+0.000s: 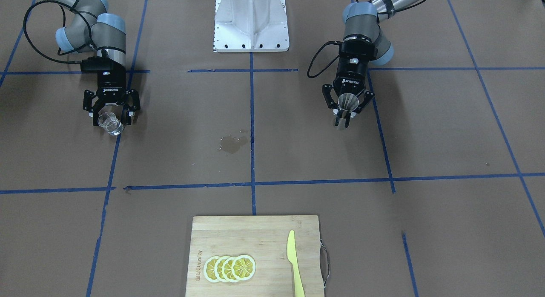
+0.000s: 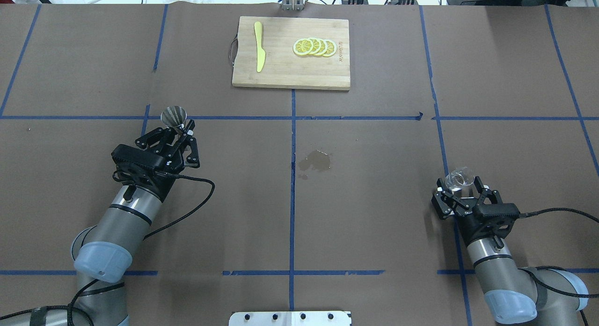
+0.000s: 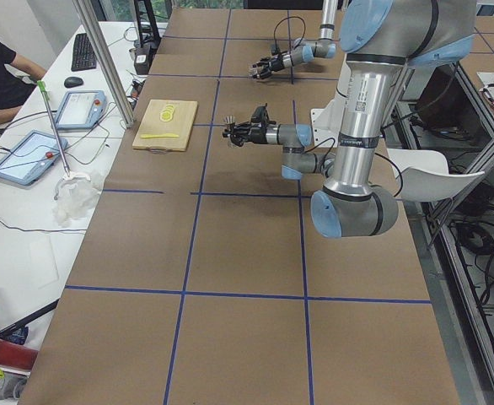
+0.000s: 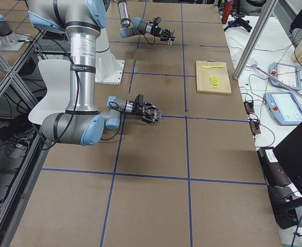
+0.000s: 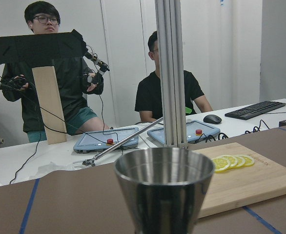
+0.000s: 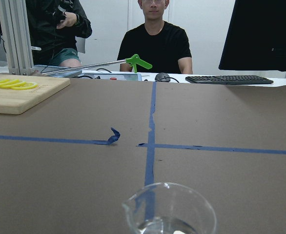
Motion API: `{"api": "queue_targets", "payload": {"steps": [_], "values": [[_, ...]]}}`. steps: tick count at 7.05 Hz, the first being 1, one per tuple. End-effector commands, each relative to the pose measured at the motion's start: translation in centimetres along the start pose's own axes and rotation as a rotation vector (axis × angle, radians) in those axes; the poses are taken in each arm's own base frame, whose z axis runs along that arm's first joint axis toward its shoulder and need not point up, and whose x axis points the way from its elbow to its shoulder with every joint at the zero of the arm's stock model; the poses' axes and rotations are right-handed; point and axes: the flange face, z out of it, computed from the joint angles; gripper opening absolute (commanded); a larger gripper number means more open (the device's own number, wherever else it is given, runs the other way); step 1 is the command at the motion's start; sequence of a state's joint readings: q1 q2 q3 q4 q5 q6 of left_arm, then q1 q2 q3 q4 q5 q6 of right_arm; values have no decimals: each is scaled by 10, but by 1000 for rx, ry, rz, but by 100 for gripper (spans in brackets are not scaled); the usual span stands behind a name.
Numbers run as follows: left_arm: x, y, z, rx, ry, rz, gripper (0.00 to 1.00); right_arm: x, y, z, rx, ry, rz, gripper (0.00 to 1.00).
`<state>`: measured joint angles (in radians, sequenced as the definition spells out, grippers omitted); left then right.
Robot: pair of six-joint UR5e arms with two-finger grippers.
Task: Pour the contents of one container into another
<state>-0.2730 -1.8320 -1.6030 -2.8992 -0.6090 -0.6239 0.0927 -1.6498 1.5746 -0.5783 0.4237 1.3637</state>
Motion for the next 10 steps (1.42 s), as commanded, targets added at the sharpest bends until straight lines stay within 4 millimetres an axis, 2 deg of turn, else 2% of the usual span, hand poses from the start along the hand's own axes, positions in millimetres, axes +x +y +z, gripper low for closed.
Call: {"api": "queue_targets", "payload": {"steps": [1,5,6,9,10], "values": [[0,0,0,1,0,-1,0,-3,0,0,-3,-2,4,96],[1,-1,0,2,0,-1,0,5,3,9,-20,12,-11,94],[1,-1,0,2,0,-1,0,0,3,9,-19,9,-1,80],[1,-1,0,2,0,-1,0,-2,0,10,-11,7,9,4],[1,-1,0,2,0,-1,0,-3,-2,10,-7,8,13,0]]}}
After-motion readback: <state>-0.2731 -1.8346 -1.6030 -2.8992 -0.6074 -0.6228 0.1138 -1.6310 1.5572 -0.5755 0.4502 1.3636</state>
